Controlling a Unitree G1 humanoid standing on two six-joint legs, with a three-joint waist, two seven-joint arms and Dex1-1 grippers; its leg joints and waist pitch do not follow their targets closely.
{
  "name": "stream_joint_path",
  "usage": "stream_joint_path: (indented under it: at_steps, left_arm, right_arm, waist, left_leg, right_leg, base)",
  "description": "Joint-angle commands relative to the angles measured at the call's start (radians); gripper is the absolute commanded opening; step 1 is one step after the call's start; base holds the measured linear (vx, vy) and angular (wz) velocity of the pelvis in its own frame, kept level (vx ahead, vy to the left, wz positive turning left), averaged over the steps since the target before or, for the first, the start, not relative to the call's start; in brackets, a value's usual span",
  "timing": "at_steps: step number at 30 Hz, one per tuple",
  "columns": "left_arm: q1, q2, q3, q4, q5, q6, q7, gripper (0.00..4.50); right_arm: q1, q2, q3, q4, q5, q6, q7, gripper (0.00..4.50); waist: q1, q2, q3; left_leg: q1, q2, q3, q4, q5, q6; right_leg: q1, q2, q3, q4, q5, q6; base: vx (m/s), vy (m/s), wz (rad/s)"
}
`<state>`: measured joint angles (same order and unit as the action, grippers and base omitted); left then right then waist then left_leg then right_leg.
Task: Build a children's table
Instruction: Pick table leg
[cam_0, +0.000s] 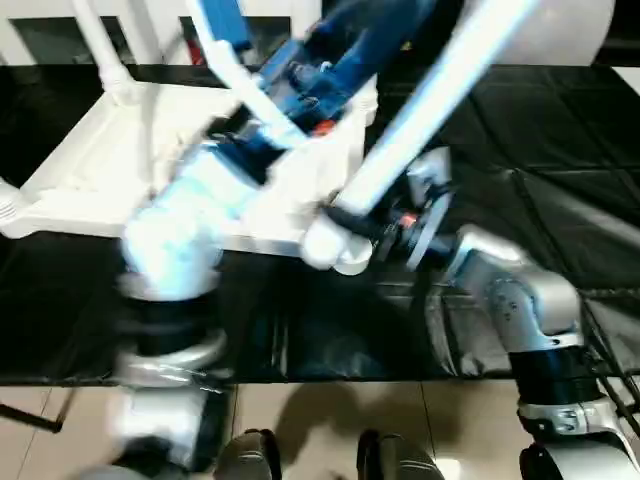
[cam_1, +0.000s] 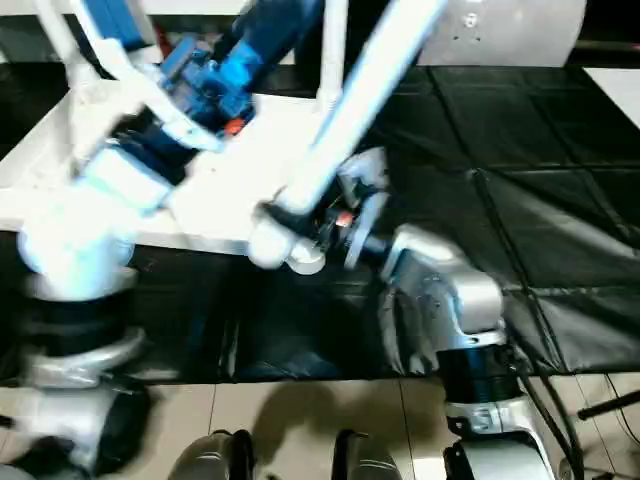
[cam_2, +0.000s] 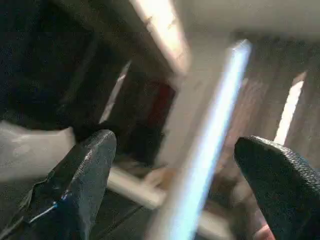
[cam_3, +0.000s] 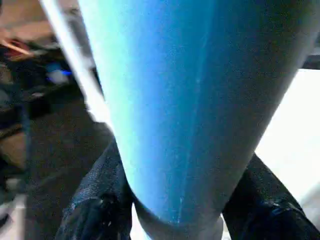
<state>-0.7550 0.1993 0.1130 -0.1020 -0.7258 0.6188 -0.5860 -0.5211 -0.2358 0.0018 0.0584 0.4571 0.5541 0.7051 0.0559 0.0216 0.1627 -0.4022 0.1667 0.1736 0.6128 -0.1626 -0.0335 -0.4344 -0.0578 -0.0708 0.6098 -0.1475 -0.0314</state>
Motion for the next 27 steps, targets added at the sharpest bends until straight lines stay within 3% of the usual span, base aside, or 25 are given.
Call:
stream_joint_path:
  at_steps: [1,3,5,7,9,13,18,19,21,22,26,27]
  left_arm:
    - [0.035,0.1,-0.141,0.073,0.208,-0.081,-0.065,4.35]
    - [0.053,0.167,-0.217,0.13,0.315,-0.152,-0.101,4.35]
    - [0.062,0.195,-0.243,0.183,0.352,-0.196,-0.139,4.35]
    - [0.064,0.21,-0.255,0.22,0.363,-0.215,-0.161,4.35]
    - [0.067,0.25,-0.301,0.29,0.401,-0.271,-0.243,4.35]
    - [0.046,0.321,-0.401,0.476,0.495,-0.43,-0.451,3.97]
    - [-0.012,0.328,-0.445,0.657,0.573,-0.54,-0.524,3.51]
    - [-0.024,0.326,-0.45,0.687,0.584,-0.556,-0.527,3.43]
    - [-0.073,0.311,-0.468,0.81,0.624,-0.622,-0.533,3.24]
    - [-0.079,0.31,-0.47,0.824,0.628,-0.63,-0.535,3.24]
    - [-0.14,0.28,-0.477,0.973,0.661,-0.694,-0.563,2.9]
    - [-0.15,0.271,-0.473,0.998,0.661,-0.697,-0.569,2.9]
  right_arm:
    - [0.001,-0.022,0.0,-0.022,-0.05,0.011,-0.054,1.91]
    - [0.002,-0.035,0.002,-0.025,-0.069,0.02,-0.082,1.91]
    - [0.007,-0.037,-0.003,-0.028,-0.072,0.022,-0.096,1.91]
    - [0.01,-0.036,-0.006,-0.033,-0.07,0.022,-0.102,1.91]
    - [0.021,-0.036,-0.011,-0.048,-0.065,0.022,-0.108,1.91]
    - [0.038,-0.045,-0.013,-0.063,-0.065,0.018,-0.106,1.91]
    - [0.041,-0.057,-0.016,-0.064,-0.056,0.014,-0.091,1.91]
    - [0.041,-0.059,-0.017,-0.064,-0.055,0.013,-0.089,1.91]
    - [0.046,-0.062,-0.017,-0.071,-0.053,0.016,-0.085,1.91]
    - [0.046,-0.062,-0.017,-0.072,-0.053,0.016,-0.085,1.91]
    - [0.056,-0.069,-0.015,-0.086,-0.046,0.021,-0.08,1.91]
    - [0.058,-0.07,-0.015,-0.088,-0.046,0.021,-0.079,1.91]
  waist:
    - [-0.001,0.0,-0.093]
    - [-0.001,0.0,-0.096]
    - [-0.001,0.004,-0.101]
    - [0.003,0.005,-0.106]
    - [0.005,0.004,-0.106]
    - [0.004,0.012,-0.103]
    - [0.006,0.011,-0.1]
    - [0.007,0.017,-0.099]
    - [0.006,0.011,-0.099]
    - [0.008,0.017,-0.099]
    - [0.011,0.012,-0.101]
    - [0.012,0.017,-0.1]
  left_leg:
    - [0.029,0.045,-0.03,-0.077,-0.196,0.038]
    - [0.03,0.045,-0.028,-0.077,-0.193,0.028]
    - [0.03,0.046,-0.024,-0.073,-0.176,0.017]
    - [0.027,0.048,-0.022,-0.07,-0.148,0.024]
    - [0.023,0.045,-0.021,-0.07,-0.135,0.04]
    - [0.027,0.044,-0.02,-0.074,-0.156,0.031]
    - [0.029,0.047,-0.023,-0.077,-0.198,0.012]
    - [0.028,0.049,-0.024,-0.077,-0.202,0.007]
    - [0.027,0.045,-0.023,-0.077,-0.203,0.009]
    - [0.03,0.046,-0.023,-0.076,-0.205,0.006]
    - [0.027,0.045,-0.023,-0.075,-0.189,0.015]
    - [0.025,0.046,-0.024,-0.074,-0.182,0.02]
  right_leg:
    - [0.06,-0.07,0.049,-0.097,-0.443,-0.07]
    - [0.061,-0.074,0.052,-0.097,-0.434,-0.061]
    - [0.062,-0.077,0.053,-0.088,-0.381,-0.093]
    - [0.066,-0.079,0.056,-0.076,-0.278,-0.151]
    - [0.069,-0.079,0.056,-0.077,-0.24,-0.177]
    - [0.069,-0.081,0.058,-0.079,-0.265,-0.172]
    - [0.072,-0.086,0.057,-0.081,-0.291,-0.184]
    - [0.072,-0.089,0.058,-0.079,-0.289,-0.19]
    - [0.072,-0.086,0.057,-0.082,-0.283,-0.193]
    - [0.072,-0.087,0.058,-0.079,-0.279,-0.195]
    - [0.076,-0.089,0.057,-0.083,-0.273,-0.194]
    - [0.075,-0.09,0.056,-0.08,-0.254,-0.209]
  base:
    - [0.0,0.0,0.0]
    - [0.0,0.0,0.0]
    - [0.0,0.0,0.0]
    - [0.0,0.0,0.0]
    - [0.0,0.0,0.0]
    - [0.0,0.0,0.0]
    - [0.0,0.0,0.0]
    - [0.0,0.0,0.0]
    - [0.0,0.0,0.0]
    - [0.0,0.0,0.0]
    - [0.0,0.0,0.0]
    - [0.0,0.0,0.0]
